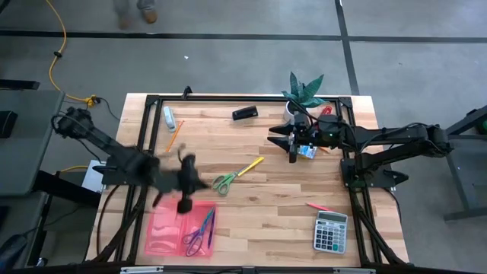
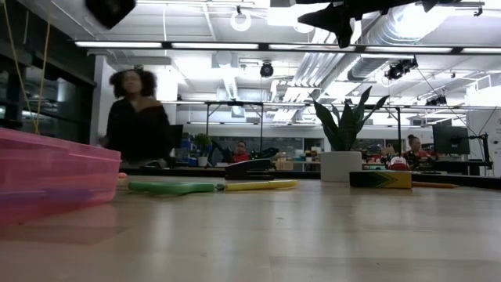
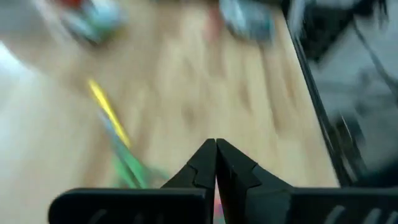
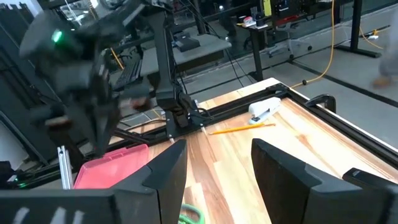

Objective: Pack school essentials
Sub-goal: Put the left orange pencil into the supply box

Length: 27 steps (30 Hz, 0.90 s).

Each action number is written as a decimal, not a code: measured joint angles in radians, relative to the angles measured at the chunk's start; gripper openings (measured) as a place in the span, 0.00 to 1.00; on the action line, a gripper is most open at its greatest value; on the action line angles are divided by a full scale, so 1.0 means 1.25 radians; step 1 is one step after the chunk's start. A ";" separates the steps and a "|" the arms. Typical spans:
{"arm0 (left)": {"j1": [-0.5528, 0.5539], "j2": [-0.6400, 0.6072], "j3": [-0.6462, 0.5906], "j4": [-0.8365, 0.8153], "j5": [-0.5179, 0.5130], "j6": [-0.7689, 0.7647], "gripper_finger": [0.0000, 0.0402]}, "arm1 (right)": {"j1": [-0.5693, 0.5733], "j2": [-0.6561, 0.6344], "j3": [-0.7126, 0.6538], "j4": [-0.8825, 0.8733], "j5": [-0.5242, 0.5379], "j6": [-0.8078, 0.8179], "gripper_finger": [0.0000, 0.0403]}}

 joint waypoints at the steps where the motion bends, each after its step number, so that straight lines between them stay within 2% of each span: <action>1: 0.022 -0.022 0.000 0.034 -0.016 0.034 0.00 | 0.001 0.000 0.000 0.005 0.000 0.000 0.43; 5: 0.117 -0.104 -0.058 0.258 -0.010 0.157 0.00 | 0.001 0.000 0.000 0.012 -0.003 0.000 0.43; 8: 0.191 -0.148 -0.165 0.507 0.077 0.194 0.00 | 0.001 0.000 0.000 0.014 -0.003 0.000 0.43; 10: 0.238 -0.156 -0.240 0.656 0.146 0.177 0.00 | 0.001 0.000 0.000 0.016 -0.003 0.000 0.43; 12: 0.281 -0.159 -0.296 0.729 0.199 0.148 0.00 | 0.001 0.000 0.000 0.021 -0.004 0.000 0.43; 15: 0.322 -0.160 -0.326 0.765 0.238 0.111 0.00 | 0.001 0.000 0.000 0.027 -0.004 -0.009 0.43; 27: 0.348 -0.160 -0.325 0.759 0.241 0.155 0.03 | 0.001 0.000 0.000 0.041 -0.006 -0.028 0.43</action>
